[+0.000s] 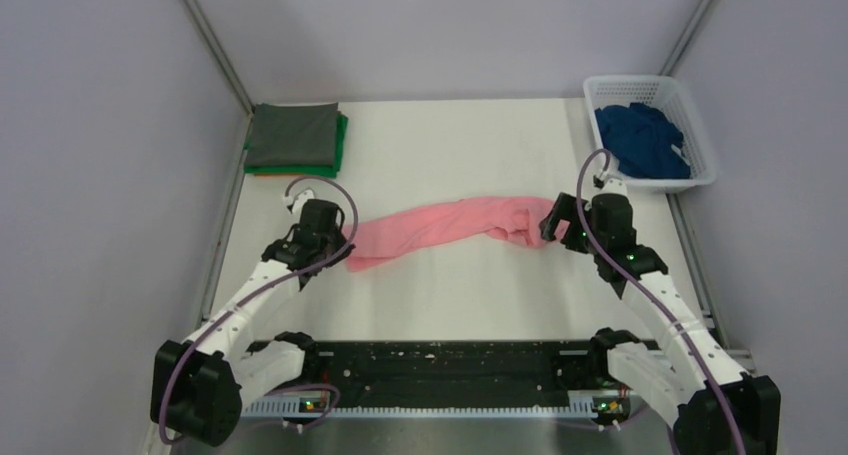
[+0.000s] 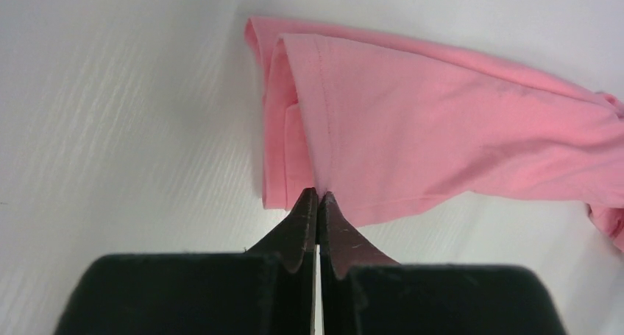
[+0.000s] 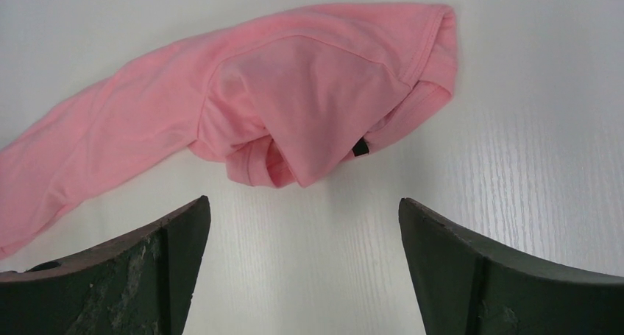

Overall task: Fold and stack the t-shirts
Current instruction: Flatten out the tshirt

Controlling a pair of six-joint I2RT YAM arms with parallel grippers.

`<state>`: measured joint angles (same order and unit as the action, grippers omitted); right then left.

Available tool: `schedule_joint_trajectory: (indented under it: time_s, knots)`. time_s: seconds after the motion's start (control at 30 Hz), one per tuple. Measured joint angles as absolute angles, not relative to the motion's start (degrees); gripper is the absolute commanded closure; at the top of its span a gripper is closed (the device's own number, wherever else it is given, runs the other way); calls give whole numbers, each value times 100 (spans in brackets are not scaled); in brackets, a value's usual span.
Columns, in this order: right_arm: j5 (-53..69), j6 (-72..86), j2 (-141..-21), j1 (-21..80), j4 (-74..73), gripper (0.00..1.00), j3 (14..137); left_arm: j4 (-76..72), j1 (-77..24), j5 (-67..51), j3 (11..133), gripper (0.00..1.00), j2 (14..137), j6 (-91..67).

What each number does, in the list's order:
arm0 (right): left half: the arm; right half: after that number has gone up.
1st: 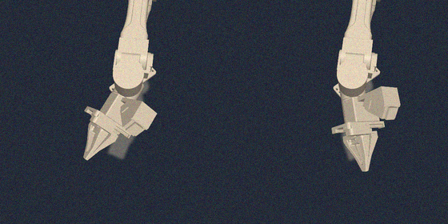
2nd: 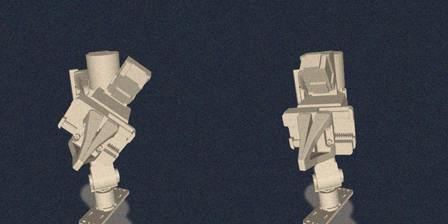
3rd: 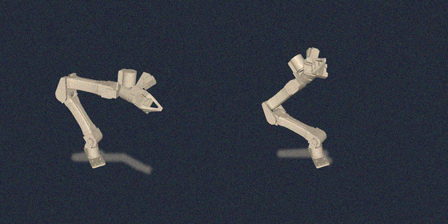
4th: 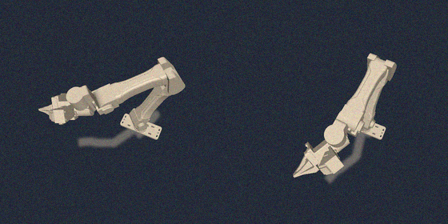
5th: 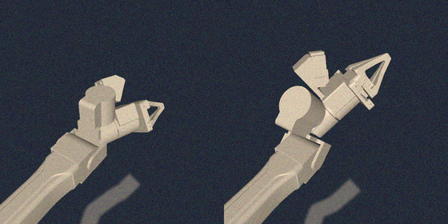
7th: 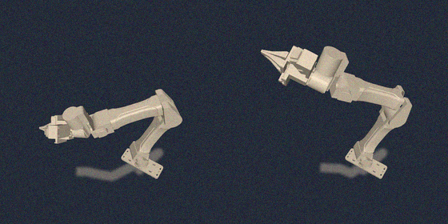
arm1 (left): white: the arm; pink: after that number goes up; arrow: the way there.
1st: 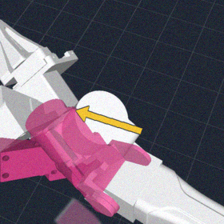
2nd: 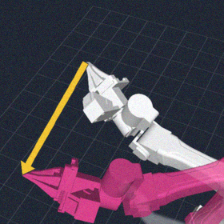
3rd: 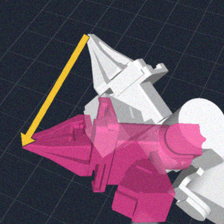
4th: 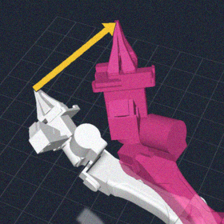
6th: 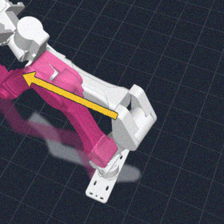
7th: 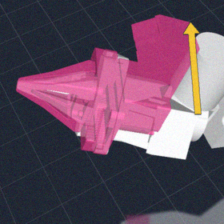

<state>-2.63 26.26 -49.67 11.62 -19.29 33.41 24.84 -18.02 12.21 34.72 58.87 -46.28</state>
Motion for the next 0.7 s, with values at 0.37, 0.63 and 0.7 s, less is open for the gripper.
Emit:
schedule_joint_trajectory:
  time_s: [0.37, 0.63, 0.7]
  knots:
    - [-342, 2641, -6075, 1922, -1743, 28, 3341, 3559, -1802, 552, 3892, 100, 5660, -4399]
    - [-1020, 2965, -7548, 2202, -1146, 54, 3402, 3551, -1802, 495, 3889, 100, 5006, -4442]
    - [-1168, 2995, -7747, 2202, -1024, 64, 3448, 3542, -1802, 508, 3887, 100, 4984, -4449]
